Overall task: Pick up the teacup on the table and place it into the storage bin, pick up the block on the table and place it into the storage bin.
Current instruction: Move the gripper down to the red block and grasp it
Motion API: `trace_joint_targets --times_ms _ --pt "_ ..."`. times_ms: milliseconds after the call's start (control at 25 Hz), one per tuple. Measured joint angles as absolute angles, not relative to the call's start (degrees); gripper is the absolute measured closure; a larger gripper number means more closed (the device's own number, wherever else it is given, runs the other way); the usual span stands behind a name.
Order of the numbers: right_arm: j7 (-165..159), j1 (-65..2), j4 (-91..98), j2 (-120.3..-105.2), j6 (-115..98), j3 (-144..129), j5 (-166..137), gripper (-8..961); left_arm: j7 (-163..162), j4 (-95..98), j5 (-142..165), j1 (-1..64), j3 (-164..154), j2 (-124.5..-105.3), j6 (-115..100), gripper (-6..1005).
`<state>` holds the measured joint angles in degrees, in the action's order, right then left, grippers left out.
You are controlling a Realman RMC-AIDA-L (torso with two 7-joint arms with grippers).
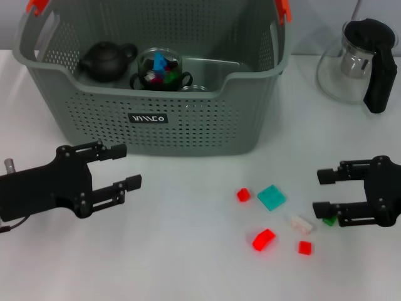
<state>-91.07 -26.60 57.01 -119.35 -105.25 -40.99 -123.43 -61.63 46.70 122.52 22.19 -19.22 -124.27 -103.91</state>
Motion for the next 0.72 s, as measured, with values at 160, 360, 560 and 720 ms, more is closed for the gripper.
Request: trace_joint_targets --times_ms 160,360,560,720 --pt "-97.4 -30.0 62.3 -119.46 -107.6 -43.4 -130.0 216 -61.8 46.0 123.3 22.4 -19.3 -124.19 -102.0 385" --pt "-102.6 -35.5 64.6 -119.93 -108.1 -49.6 -139.5 216 -61.7 46.8 125.9 22.0 -19.0 -124.11 -104.4 385" --pt "-106.0 -39.4 64.0 -120.3 -107.2 -58.1 -142.4 217 -61.4 46.8 126.0 21.4 -18.9 -124.21 -105.3 386" --pt "-108.0 -40.1 64.4 -120.46 -104.2 -63.3 -142.3 218 -61.4 46.5 126.0 21.3 -18.9 -124.28 -104.8 386"
